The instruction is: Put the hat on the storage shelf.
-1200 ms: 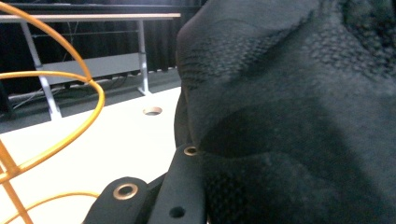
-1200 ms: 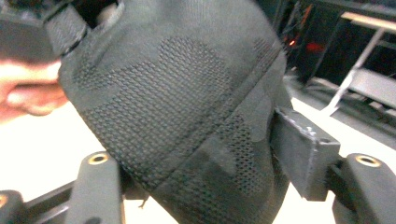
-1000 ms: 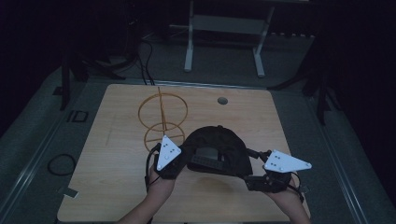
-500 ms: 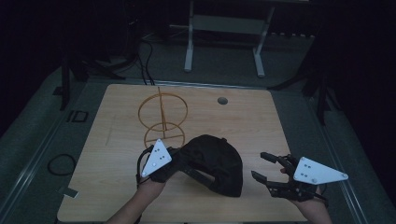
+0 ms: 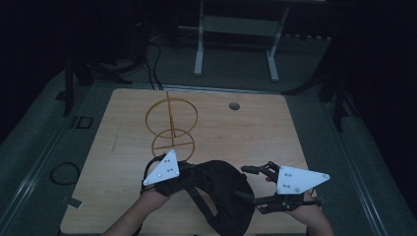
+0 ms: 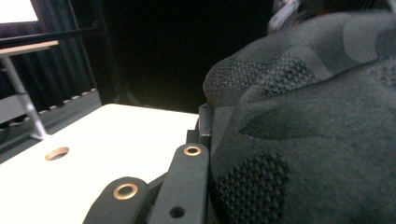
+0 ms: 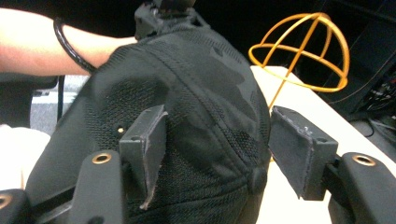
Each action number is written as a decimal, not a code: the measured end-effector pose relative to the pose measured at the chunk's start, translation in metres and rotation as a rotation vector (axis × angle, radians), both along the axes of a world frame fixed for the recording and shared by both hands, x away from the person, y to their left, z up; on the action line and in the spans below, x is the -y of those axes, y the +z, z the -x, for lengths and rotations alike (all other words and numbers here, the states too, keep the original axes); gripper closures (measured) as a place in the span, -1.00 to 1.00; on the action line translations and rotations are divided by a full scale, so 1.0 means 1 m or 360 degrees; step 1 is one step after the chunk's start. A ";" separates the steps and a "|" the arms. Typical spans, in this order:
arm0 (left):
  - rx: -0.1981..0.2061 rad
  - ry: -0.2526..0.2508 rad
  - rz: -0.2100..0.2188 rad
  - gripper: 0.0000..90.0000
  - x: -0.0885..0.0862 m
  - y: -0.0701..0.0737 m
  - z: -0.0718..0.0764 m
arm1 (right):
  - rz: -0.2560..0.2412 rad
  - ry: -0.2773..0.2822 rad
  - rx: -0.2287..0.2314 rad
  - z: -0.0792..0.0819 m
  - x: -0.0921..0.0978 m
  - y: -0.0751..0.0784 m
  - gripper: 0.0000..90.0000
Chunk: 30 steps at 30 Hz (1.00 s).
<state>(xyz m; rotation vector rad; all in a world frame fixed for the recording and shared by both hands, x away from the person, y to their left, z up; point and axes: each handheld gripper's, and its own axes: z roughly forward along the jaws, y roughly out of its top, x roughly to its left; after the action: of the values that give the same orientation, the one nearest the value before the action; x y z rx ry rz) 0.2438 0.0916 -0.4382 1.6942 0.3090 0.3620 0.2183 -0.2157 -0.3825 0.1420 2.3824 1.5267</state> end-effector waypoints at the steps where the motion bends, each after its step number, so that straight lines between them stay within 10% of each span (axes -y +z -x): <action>1: 0.0007 -0.0001 0.0003 1.00 0.000 0.000 0.000 | 0.0015 -0.0013 0.0007 0.000 -0.002 -0.001 -0.23; 10: 0.0005 -0.0006 0.0016 1.00 0.006 0.003 0.001 | 0.0066 -0.0025 0.0039 -0.003 -0.011 -0.005 -0.10; 21: -0.0056 0.0040 0.0055 1.00 0.001 0.001 -0.007 | 0.0117 -0.0008 0.0115 -0.001 -0.017 -0.008 0.90; 30: -0.0076 0.0062 0.0015 0.98 -0.002 -0.002 -0.013 | 0.0039 -0.0027 0.0049 -0.003 -0.016 -0.001 0.95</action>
<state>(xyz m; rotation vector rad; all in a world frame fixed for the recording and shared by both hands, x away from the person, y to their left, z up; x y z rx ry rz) 0.2564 0.0940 -0.4401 1.6913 0.3789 0.3487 0.2217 -0.1995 -0.3834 0.1321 2.3688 1.4806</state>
